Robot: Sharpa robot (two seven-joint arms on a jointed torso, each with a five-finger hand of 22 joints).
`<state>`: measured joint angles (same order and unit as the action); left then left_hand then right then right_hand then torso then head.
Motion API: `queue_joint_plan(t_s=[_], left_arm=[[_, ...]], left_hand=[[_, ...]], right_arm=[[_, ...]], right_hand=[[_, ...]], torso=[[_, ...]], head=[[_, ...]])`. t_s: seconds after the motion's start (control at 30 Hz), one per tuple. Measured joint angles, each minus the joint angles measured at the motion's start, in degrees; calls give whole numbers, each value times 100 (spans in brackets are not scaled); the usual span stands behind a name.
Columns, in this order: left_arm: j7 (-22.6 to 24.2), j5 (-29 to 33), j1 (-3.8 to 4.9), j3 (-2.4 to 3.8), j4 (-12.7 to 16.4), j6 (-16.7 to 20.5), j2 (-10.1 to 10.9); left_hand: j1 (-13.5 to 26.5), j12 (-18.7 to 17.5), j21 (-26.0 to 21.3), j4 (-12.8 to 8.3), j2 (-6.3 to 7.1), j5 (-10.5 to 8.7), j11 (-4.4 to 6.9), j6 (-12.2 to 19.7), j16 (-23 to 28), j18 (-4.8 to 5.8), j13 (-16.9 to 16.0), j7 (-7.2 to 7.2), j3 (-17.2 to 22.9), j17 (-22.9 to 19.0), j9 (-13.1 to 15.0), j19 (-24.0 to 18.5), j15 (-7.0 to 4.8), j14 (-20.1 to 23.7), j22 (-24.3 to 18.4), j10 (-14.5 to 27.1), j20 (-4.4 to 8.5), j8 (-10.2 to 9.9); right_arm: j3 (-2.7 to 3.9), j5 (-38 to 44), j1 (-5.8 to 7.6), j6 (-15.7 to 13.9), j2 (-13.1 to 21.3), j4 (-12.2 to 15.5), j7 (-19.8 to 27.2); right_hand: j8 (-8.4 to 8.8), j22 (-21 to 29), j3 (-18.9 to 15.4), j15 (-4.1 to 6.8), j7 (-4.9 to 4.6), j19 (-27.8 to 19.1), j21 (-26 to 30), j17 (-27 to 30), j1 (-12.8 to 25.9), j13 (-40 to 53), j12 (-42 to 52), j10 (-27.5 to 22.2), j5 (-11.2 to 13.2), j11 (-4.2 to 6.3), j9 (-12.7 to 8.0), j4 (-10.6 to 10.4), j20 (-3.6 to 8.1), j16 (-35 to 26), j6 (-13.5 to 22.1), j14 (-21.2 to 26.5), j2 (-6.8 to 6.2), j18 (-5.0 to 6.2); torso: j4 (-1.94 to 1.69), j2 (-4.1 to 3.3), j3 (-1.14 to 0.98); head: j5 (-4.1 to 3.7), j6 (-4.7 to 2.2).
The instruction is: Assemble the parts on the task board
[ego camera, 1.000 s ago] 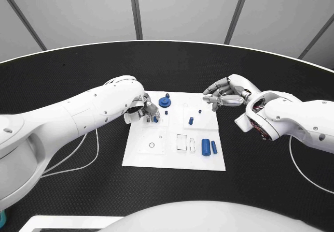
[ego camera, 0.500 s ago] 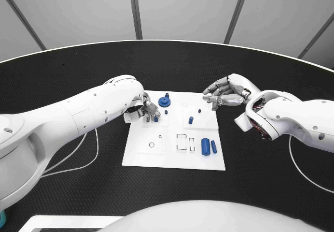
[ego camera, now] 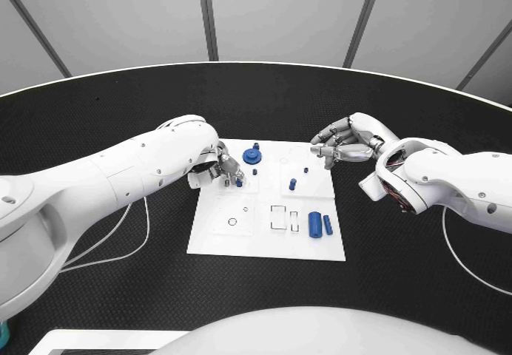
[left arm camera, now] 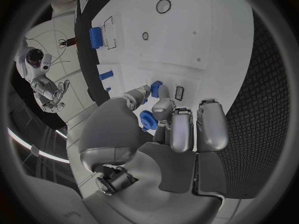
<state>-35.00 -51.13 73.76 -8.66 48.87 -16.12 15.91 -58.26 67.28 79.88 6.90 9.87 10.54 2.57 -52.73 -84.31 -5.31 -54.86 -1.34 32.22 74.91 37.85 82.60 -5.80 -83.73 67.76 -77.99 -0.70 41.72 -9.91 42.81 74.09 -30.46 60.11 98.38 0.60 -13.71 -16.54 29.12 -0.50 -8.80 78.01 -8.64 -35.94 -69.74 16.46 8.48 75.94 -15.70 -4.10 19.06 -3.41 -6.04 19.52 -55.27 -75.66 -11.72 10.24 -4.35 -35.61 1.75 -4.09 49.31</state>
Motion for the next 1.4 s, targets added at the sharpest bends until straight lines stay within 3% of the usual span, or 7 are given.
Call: queue_joint_plan(t_s=[0.33,0.7,0.93,1.2,1.3,1.4], left_arm=[[-13,3,0,0,16,23,44],[22,188,0,0,48,161,97],[63,411,24,3,205,343,281],[72,567,163,12,431,438,544],[91,632,259,31,525,457,657],[103,767,362,96,610,448,770]], left_hand=[[-6,-28,0,29,52,0,-21,20,0,0,46,-20,-61,0,6,0,0,0,-27,61,0,0],[91,-28,0,232,149,-99,-42,41,0,1,47,-40,-327,0,36,0,0,0,-15,81,-1,0],[3,-235,-85,251,237,-99,-93,226,0,0,426,-120,-441,0,36,-19,21,-21,-154,359,-19,0],[-20,-326,-134,279,260,-99,-104,283,0,0,557,-133,-501,0,30,-56,22,-22,-245,437,-31,0],[-164,-557,-247,298,197,-99,-154,430,0,0,886,-194,-520,0,-37,-156,85,-21,-435,673,-68,-68],[-375,-822,-354,279,139,-99,-219,600,0,0,1267,-284,-500,0,-162,-221,155,-32,-611,918,-119,-218]], right_arm=[[-1,0,-1,11,-15,-22,-2],[-1,0,-1,11,-18,-30,1],[-1,0,-1,8,-9,-43,5],[-2,0,-1,7,-19,-76,15],[-2,0,-1,8,-24,-87,20],[-2,0,-2,9,-28,-103,23]], right_hand=[[0,0,0,0,0,0,0,0,0,-1,0,1,0,1,0,0,0,0,0,0,0,0],[0,-1,0,0,0,0,0,1,0,-1,0,1,0,1,0,0,0,0,0,0,0,0],[0,-1,0,0,0,0,0,1,0,-1,0,1,0,1,0,0,0,0,0,0,0,0],[0,5,0,0,0,0,0,-15,23,12,0,1,0,1,0,0,0,0,0,0,-23,0],[0,5,0,0,0,0,0,-14,23,12,0,1,0,1,0,0,0,0,0,0,-23,0],[0,5,0,0,0,0,0,-14,23,12,0,1,0,1,0,0,0,0,0,0,-23,0]], torso=[[-1,-1,4],[4,-14,3],[-10,-3,-3],[-21,15,-6],[-25,16,-6],[-25,18,-5]], head=[[24,-20],[34,-36],[25,-31],[38,-57],[48,-85],[65,-125]])
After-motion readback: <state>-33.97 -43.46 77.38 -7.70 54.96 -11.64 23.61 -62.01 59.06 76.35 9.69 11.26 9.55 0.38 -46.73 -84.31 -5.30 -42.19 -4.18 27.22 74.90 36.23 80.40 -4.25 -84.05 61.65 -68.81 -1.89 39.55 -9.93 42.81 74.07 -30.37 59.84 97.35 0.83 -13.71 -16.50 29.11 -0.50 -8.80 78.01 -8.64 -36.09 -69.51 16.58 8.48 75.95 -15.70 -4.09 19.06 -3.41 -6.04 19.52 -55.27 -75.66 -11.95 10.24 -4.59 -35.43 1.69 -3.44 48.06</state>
